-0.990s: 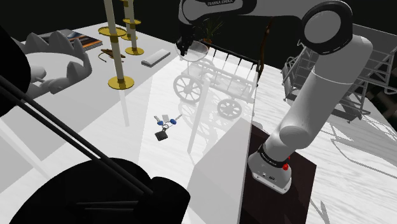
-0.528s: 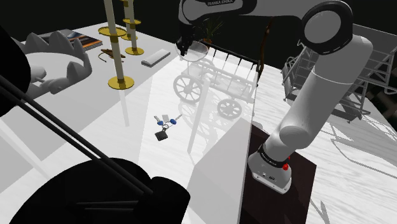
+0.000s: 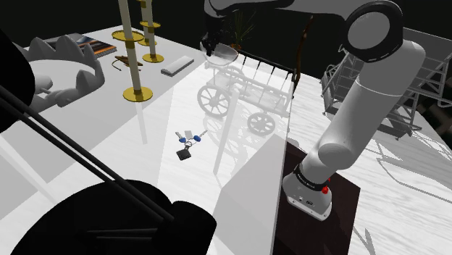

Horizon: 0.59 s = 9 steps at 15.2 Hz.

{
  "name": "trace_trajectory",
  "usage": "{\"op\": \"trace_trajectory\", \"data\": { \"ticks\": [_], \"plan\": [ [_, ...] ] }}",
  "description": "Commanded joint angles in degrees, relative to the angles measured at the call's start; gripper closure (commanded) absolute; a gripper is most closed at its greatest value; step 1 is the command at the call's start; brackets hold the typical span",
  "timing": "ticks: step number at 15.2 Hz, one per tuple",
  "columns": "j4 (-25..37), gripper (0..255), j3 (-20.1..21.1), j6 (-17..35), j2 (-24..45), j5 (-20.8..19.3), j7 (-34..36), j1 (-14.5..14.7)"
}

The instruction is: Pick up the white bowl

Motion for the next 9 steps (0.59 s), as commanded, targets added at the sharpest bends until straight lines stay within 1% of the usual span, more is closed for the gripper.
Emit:
{"op": "trace_trajectory", "data": {
  "ticks": [1,7,9],
  "plan": [
    [1.72,255,0.02,-1.65,0.03,0.08,-0.26,0.02],
    [6.73,255,0.08,-6.30,0.34,0.28,-0.93,0.11],
    [6.86,255,0.08,-6.43,0.35,0.28,-0.94,0.11]
  ]
}}
